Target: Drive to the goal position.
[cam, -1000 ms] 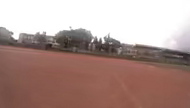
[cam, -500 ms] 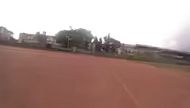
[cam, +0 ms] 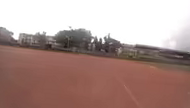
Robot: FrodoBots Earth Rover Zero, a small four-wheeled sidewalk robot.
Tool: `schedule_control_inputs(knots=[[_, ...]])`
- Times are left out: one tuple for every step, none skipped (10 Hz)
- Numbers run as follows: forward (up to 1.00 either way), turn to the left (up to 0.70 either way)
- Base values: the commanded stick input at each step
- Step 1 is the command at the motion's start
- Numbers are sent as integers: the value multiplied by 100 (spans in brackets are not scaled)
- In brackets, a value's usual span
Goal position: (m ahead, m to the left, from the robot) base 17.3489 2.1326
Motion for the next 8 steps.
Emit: schedule_control_inputs(knots=[[30, 0], [30, 0], [30, 0], [30, 0], [30, 0], [30, 0], [30, 0], [30, 0]])
